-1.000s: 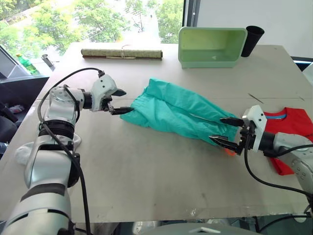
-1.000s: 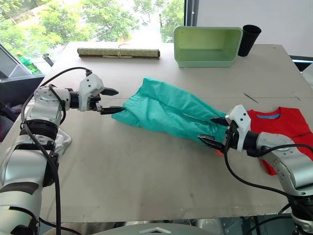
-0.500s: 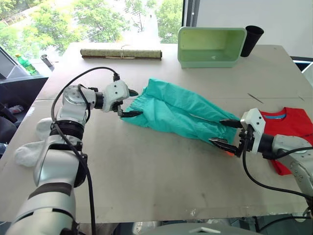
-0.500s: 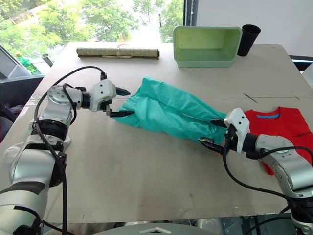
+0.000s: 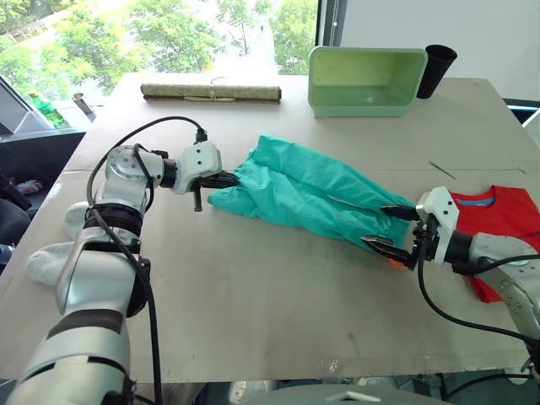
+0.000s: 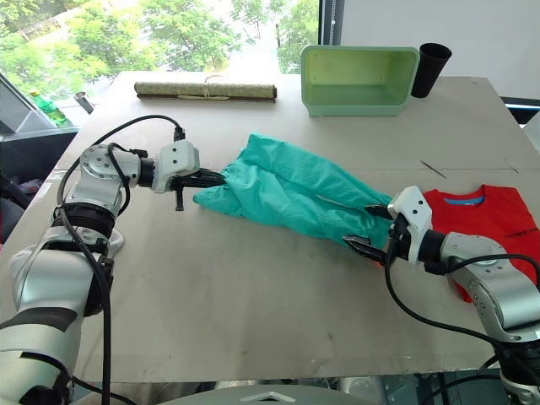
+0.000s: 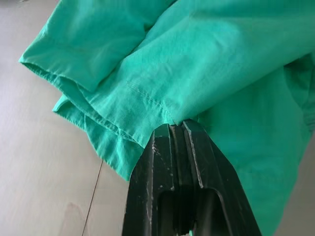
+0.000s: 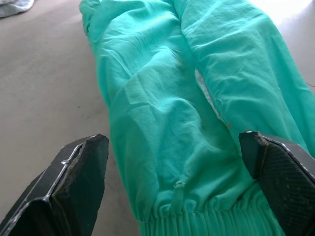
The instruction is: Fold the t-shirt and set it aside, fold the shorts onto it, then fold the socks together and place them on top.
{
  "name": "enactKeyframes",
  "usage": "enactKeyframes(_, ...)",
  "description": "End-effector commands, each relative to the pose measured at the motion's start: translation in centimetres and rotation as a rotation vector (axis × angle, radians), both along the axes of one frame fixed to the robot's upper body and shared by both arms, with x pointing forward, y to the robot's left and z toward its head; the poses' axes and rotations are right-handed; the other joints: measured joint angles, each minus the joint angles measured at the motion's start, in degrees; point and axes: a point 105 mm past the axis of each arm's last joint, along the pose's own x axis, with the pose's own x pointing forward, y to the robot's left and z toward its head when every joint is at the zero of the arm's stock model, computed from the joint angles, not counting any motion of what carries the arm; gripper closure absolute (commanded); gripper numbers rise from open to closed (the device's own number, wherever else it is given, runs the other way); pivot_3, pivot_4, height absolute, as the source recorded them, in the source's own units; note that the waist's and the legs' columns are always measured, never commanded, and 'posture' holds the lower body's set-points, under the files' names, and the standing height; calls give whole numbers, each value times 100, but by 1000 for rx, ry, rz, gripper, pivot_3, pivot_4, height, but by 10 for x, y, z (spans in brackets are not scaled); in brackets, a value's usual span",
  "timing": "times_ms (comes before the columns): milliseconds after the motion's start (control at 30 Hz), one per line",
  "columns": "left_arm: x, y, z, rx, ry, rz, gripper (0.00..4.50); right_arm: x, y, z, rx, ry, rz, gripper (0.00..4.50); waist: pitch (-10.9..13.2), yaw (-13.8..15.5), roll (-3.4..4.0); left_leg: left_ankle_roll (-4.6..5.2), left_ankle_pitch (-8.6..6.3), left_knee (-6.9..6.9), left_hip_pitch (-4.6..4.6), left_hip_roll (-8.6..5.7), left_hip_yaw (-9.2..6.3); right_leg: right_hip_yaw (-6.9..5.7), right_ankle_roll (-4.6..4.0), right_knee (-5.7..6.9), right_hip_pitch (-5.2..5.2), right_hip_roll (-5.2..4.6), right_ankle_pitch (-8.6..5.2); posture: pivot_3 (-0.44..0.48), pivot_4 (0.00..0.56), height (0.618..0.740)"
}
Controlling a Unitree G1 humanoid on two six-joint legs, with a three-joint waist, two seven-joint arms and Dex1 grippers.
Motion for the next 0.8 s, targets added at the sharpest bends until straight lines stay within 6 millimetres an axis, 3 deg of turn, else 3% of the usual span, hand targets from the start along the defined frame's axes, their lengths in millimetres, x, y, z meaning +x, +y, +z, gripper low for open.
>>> enactKeyframes(33, -8, -2, 41, -117, -43, -68, 4421, 0, -3, 10, -6, -47, -3, 0, 0, -4, -1, 0, 0, 1, -3, 0, 0, 1, 0, 6, -7, 0, 0, 0, 150, 740)
enactKeyframes(167, -30, 3, 70, -198, 19, -130, 4421, 0, -6, 9, -8, -43, -10, 0, 0, -26, 0, -1, 0, 14, -6, 1, 2, 6, -1, 28, -15, 0, -1, 0, 150, 740)
enactKeyframes(333, -52, 15, 71, -186, 98, -112, 4421, 1, -6, 6, -11, -37, -11, 0, -1, -89, 0, -1, 0, 18, -2, 1, 1, 13, -1, 39, -15, -1, -2, 0, 150, 740)
enactKeyframes(467, -72, 23, 55, -141, 210, -105, 4421, 2, -7, 5, -14, -33, -8, 0, -1, -96, 0, -1, 0, 23, -2, 1, 0, 16, -2, 41, -15, -2, -3, 0, 150, 740)
enactKeyframes(800, -75, 39, -17, 154, 230, -43, 4421, 8, 4, 19, 41, -70, 31, 0, -1, -65, 2, -3, -2, 21, -3, 1, -2, 16, -4, 39, -22, -4, -3, 0, 150, 740)
